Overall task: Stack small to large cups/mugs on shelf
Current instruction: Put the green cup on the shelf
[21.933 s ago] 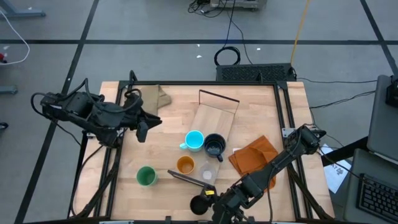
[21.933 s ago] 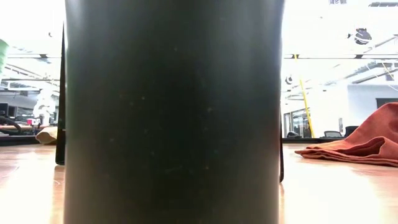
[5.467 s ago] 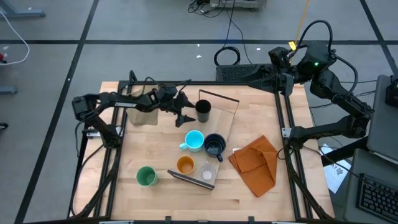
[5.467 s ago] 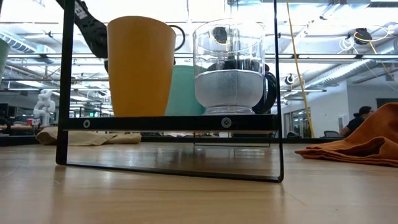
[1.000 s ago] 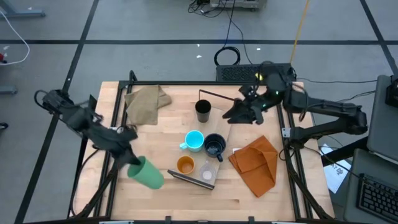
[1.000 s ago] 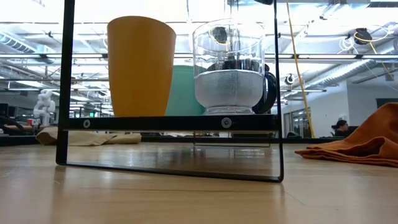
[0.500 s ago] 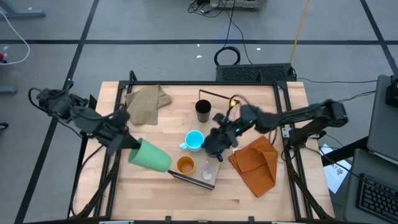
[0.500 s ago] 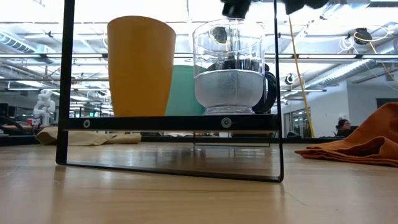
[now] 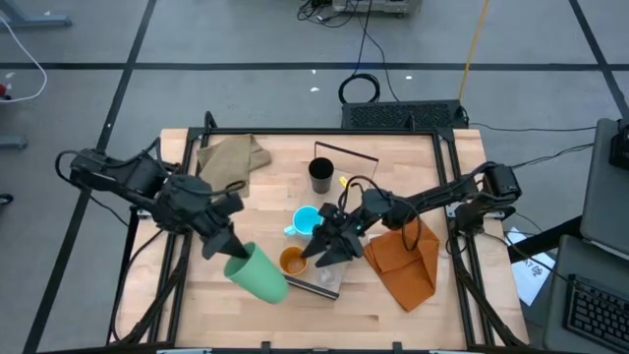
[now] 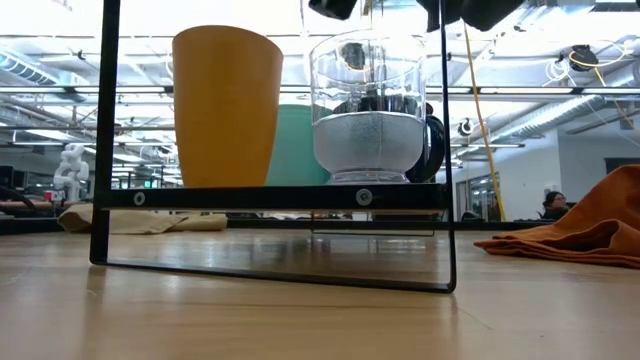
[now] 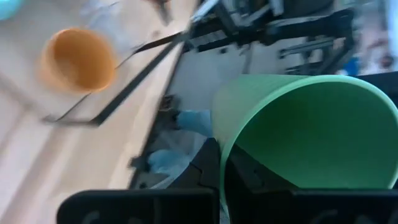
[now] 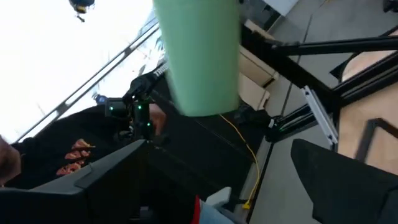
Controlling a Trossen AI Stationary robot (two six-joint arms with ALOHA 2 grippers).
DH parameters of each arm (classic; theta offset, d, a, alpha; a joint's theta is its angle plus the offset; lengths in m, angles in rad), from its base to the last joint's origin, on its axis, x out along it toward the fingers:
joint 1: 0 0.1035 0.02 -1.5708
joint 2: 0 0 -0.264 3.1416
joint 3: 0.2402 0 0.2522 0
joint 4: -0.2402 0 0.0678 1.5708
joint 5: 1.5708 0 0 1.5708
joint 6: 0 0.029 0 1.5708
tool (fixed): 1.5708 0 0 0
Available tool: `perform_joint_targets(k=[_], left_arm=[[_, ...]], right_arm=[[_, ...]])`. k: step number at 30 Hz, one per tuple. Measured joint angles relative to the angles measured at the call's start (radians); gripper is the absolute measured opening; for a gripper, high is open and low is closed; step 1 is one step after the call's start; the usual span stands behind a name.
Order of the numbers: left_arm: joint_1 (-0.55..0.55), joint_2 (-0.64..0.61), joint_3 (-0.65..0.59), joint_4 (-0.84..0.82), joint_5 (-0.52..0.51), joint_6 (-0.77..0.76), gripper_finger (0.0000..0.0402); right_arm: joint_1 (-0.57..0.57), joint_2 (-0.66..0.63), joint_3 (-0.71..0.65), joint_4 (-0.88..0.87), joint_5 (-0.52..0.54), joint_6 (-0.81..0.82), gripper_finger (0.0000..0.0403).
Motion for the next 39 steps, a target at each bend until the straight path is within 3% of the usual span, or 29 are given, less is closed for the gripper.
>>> perform_joint_targets(k=[5,9,18,30,39], left_arm=[[0.026,0.051,0.001,0.127,0.051,0.002,0.0001],[0.032,0.093,0.001,0.134,0.117,0.002,0.0001],[0.032,0.172,0.001,0.339,0.143,-0.056,0.0001],[0.039,0.278,0.002,0.461,0.229,-0.105,0.0001],[0.075,0.302,0.001,0.457,0.257,-0.07,0.0001]], right_arm=[[0.027,0.009,0.041,0.0,-0.004,-0.027,0.0389],[0.038,0.007,0.079,0.0,-0.04,-0.044,0.0389],[0.086,0.008,0.116,-0.009,-0.084,-0.074,0.0389],[0.108,0.008,0.116,-0.023,-0.079,-0.106,0.0389],[0.123,0.008,0.116,-0.023,-0.074,-0.108,0.0389]])
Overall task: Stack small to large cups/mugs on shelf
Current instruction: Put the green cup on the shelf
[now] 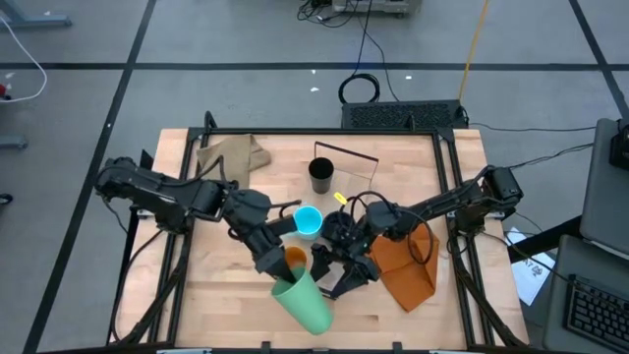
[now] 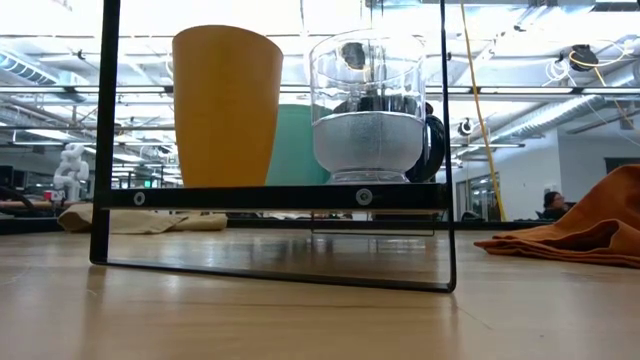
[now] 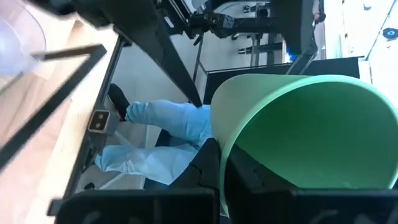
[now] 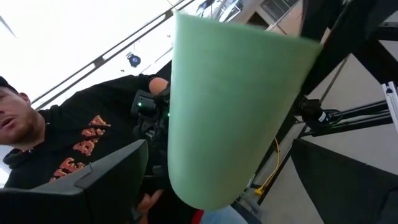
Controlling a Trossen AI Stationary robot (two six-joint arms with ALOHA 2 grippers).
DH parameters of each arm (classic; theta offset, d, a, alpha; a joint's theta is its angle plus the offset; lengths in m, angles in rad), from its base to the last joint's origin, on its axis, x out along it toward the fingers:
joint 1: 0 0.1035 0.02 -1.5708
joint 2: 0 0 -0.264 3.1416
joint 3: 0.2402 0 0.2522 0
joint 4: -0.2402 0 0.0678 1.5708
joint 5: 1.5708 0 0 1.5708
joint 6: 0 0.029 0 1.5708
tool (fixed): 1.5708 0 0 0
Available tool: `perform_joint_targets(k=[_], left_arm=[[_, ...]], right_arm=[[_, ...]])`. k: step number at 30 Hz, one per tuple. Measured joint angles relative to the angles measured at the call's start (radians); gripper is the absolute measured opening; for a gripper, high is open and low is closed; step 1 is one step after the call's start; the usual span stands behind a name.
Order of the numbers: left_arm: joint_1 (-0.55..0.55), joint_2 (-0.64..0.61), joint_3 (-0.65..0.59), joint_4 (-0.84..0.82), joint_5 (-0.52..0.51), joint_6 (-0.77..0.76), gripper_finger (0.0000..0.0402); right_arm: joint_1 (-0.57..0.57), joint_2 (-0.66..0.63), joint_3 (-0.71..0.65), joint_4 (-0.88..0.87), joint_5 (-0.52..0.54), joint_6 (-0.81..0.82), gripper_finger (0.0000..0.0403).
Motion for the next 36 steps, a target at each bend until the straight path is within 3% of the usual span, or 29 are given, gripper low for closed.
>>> perform_joint_targets(k=[8,25,36], left_arm=[[0.054,0.007,0.0,0.007,0.025,0.021,0.0001],[0.053,0.123,0.0,0.097,0.124,0.01,0.0001],[0.065,0.12,0.001,0.084,0.116,0.037,0.0001]], right_arm=[[0.019,0.0,0.0,-0.005,0.028,-0.005,0.0389],[0.041,0.002,-0.002,-0.051,0.051,-0.011,0.0389],[0.044,0.001,-0.002,-0.046,0.073,0.0,0.0389]])
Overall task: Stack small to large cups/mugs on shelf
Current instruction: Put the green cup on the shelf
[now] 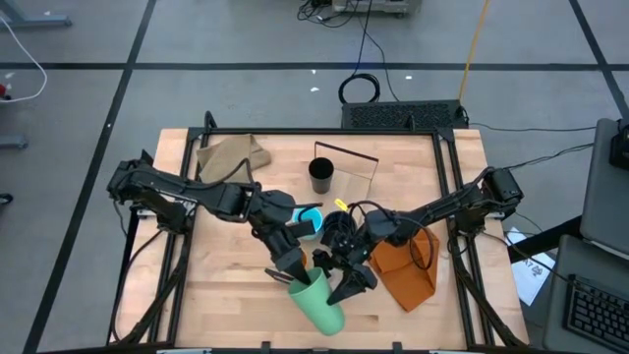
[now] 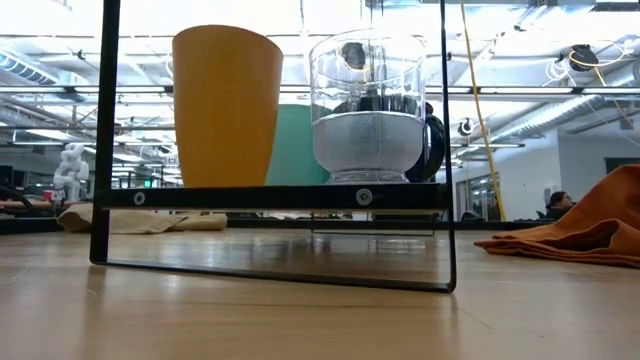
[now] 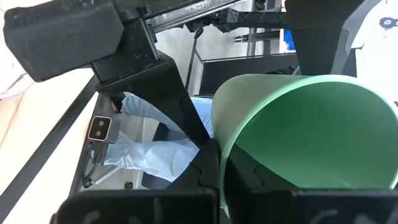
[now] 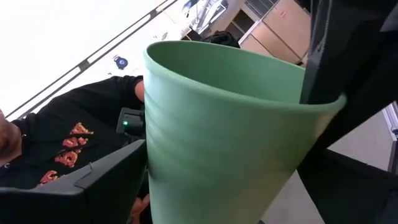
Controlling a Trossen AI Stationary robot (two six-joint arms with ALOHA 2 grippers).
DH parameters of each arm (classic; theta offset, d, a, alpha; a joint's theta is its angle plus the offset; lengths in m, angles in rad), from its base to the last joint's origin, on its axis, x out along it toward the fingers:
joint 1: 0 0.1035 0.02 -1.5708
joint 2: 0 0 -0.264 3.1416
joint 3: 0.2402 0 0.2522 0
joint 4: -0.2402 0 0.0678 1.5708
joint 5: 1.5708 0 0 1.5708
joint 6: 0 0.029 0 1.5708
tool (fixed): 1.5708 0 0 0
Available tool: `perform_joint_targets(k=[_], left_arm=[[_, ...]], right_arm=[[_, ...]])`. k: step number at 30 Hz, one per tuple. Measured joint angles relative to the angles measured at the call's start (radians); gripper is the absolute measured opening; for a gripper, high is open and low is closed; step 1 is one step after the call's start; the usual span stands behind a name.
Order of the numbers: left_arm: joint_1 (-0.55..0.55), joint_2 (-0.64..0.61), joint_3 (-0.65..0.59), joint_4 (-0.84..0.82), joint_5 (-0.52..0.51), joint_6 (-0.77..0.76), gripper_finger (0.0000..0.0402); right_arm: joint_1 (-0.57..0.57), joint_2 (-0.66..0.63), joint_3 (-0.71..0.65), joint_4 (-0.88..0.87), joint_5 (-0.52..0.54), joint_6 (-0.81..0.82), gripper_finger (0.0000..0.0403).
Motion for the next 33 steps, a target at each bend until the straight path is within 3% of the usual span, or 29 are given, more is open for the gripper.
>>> perform_joint_targets(k=[10,19,33], left_arm=[[-0.001,0.0,0.0,0.021,-0.011,-0.015,0.0001],[0.023,0.0,0.0,0.104,0.02,-0.059,0.0001],[0.021,0.007,0.0,0.079,-0.033,-0.059,0.0001]], right_arm=[[0.013,0.0,0.0,0.024,0.003,0.019,0.0388],[0.029,0.025,0.079,0.014,-0.082,0.048,0.0364],[0.038,0.031,0.08,-0.008,-0.026,-0.001,0.0398]])
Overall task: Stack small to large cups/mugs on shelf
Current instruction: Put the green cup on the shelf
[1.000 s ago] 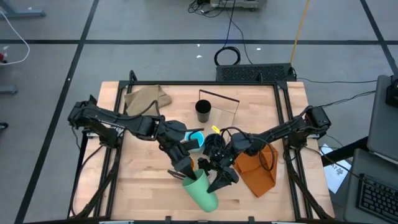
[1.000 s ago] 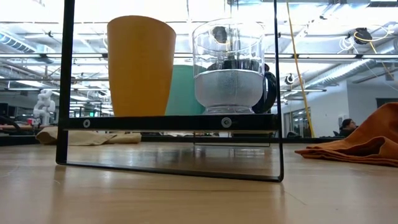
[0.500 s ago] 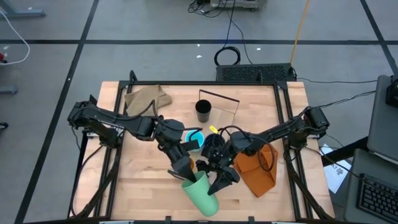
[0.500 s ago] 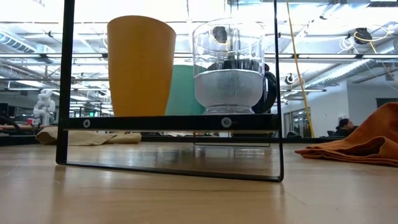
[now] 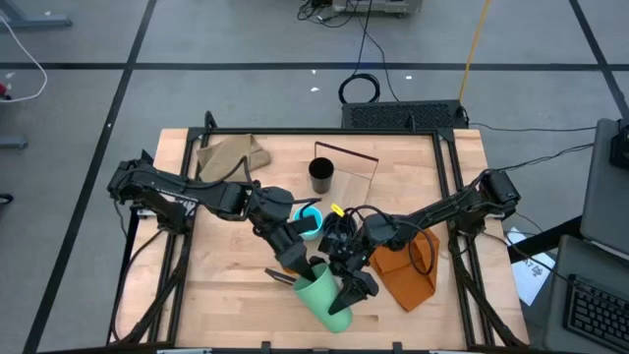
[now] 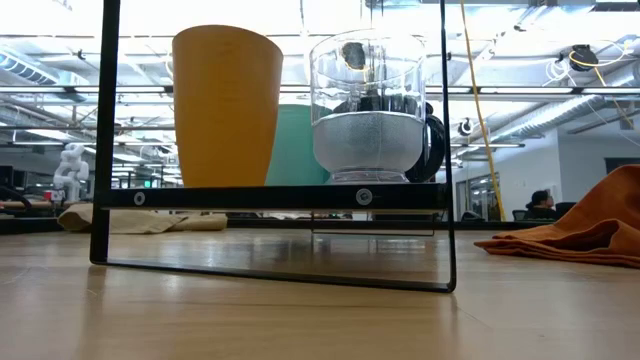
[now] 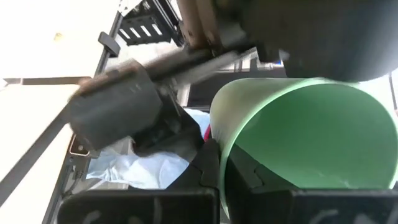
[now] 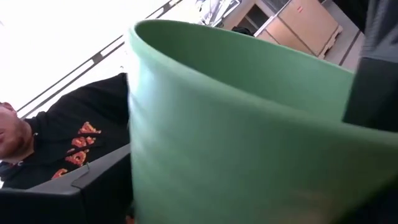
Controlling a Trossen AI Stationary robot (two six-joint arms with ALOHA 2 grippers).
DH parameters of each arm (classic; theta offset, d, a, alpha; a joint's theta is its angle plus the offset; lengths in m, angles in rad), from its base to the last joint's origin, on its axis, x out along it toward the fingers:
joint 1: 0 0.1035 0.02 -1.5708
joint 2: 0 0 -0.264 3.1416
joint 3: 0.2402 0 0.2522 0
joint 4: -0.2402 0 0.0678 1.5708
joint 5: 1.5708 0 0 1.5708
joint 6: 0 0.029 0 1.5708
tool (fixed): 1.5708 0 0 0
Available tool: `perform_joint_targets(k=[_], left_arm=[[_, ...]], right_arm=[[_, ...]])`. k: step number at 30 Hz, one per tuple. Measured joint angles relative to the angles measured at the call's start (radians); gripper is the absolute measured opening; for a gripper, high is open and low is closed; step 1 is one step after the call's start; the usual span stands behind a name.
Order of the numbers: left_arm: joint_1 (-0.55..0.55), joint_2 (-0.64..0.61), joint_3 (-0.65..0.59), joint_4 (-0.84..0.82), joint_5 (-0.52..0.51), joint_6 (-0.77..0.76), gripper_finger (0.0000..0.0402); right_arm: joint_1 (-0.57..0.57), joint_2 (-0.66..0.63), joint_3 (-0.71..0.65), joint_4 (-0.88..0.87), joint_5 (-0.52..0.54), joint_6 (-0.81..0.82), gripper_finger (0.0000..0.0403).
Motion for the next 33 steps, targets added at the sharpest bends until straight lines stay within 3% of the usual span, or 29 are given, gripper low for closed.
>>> perform_joint_targets(k=[14,26,33], left_arm=[[-0.018,0.002,0.0,0.007,-0.028,-0.045,0.0002],[-0.017,-0.003,-0.002,0.088,-0.015,-0.058,0.007],[-0.016,-0.011,-0.004,0.089,0.062,-0.083,0.008]], right_arm=[[0.013,0.002,0.0,-0.006,0.007,-0.01,0.037],[0.006,0.0,0.003,0.006,-0.026,-0.028,0.0362],[-0.011,-0.004,0.004,0.007,-0.067,-0.021,0.0353]])
